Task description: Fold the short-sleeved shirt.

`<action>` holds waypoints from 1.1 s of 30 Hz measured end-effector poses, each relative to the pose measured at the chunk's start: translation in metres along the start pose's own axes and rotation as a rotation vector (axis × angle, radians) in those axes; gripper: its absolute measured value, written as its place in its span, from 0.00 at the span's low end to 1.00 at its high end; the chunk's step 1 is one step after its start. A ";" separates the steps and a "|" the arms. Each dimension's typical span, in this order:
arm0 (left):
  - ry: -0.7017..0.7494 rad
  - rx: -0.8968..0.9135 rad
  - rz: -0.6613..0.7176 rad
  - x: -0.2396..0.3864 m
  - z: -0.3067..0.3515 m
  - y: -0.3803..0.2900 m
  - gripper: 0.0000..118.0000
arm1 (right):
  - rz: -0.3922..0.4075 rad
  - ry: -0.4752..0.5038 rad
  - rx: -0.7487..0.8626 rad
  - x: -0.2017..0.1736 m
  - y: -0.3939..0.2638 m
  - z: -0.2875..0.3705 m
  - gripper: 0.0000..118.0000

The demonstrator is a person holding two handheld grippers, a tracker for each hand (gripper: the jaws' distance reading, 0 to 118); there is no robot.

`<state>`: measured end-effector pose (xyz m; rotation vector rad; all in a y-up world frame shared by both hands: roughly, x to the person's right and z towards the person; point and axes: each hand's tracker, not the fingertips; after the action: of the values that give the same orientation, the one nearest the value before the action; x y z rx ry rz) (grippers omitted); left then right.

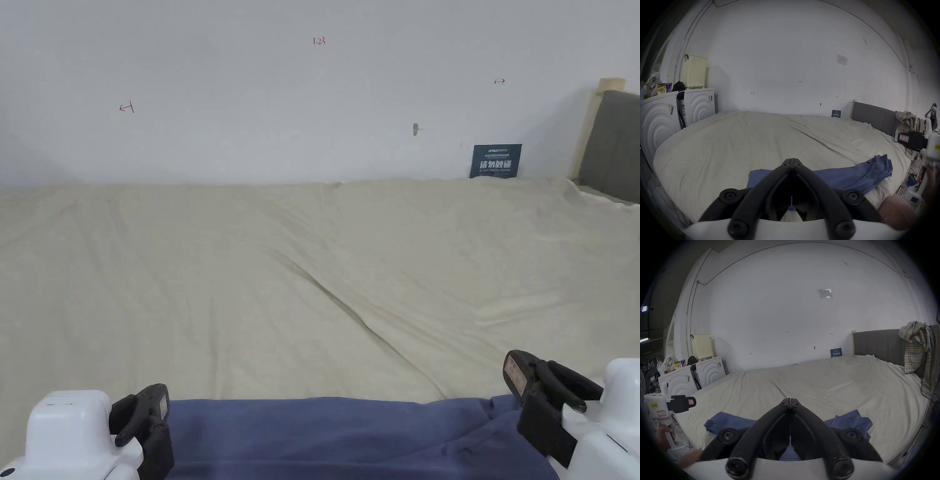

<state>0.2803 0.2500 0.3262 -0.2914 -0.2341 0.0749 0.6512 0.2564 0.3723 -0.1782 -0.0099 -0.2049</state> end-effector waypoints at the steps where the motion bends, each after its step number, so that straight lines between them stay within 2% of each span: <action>1: 0.009 0.003 0.000 -0.002 0.002 0.001 0.00 | 0.003 0.000 -0.005 -0.001 -0.002 -0.001 0.00; 4: 0.020 -0.002 0.006 -0.018 0.001 0.014 0.00 | 0.012 0.006 -0.012 -0.001 0.003 0.001 0.00; 6: -0.086 -0.084 0.108 -0.050 -0.007 0.041 0.00 | -0.013 0.028 -0.043 -0.001 0.012 0.003 0.00; 8: -0.170 -0.202 0.292 -0.091 -0.024 0.067 0.00 | -0.031 0.063 -0.062 0.001 0.018 0.006 0.00; 11: -0.324 -0.426 0.542 -0.156 -0.062 0.078 0.00 | -0.007 0.072 -0.079 -0.003 0.030 0.006 0.00; 12: -0.429 -0.511 0.576 -0.176 -0.075 0.072 0.08 | 0.000 0.073 -0.086 -0.004 0.031 0.007 0.00; 13: -0.464 -0.562 0.603 -0.189 -0.084 0.066 0.28 | 0.002 0.073 -0.091 -0.004 0.031 0.007 0.00; 15: -0.473 -0.640 0.659 -0.208 -0.103 0.046 0.50 | -0.019 0.074 -0.135 -0.010 0.031 0.003 0.00; 16: -0.471 -0.689 0.697 -0.217 -0.114 0.034 0.73 | -0.047 0.084 -0.164 -0.011 0.030 0.002 0.00; 17: -0.499 -0.743 0.747 -0.223 -0.123 0.021 1.00 | -0.071 0.109 -0.191 -0.012 0.029 0.000 0.00; 18: -0.505 -0.666 0.795 -0.238 -0.123 0.016 0.99 | -0.078 0.117 -0.217 -0.014 0.027 -0.004 0.00; 19: -0.565 -0.744 0.872 -0.230 -0.119 0.004 1.00 | -0.069 0.114 -0.230 -0.017 0.026 -0.006 0.00; 21: -0.629 -0.759 0.939 -0.234 -0.124 -0.011 1.00 | -0.058 0.113 -0.240 -0.021 0.023 -0.009 0.00; 25: -0.626 -0.813 0.849 -0.228 -0.165 -0.032 1.00 | -0.030 0.106 -0.262 -0.025 0.020 -0.019 0.00; 27: -0.686 -0.796 0.886 -0.232 -0.175 -0.037 1.00 | -0.021 0.106 -0.273 -0.026 0.020 -0.025 0.00; 28: -0.756 -0.775 0.964 -0.227 -0.180 -0.037 1.00 | -0.016 0.105 -0.277 -0.025 0.019 -0.025 0.00; 30: -0.798 -0.864 1.021 -0.211 -0.198 -0.044 1.00 | -0.003 0.102 -0.288 -0.024 0.021 -0.031 0.00; 33: -0.853 -0.880 0.914 -0.211 -0.218 -0.043 1.00 | 0.015 0.099 -0.307 -0.021 0.018 -0.034 0.00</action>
<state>0.1293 0.1260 0.0896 -1.2325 -0.9727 1.0301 0.6340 0.2718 0.3352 -0.4736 0.1221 -0.1991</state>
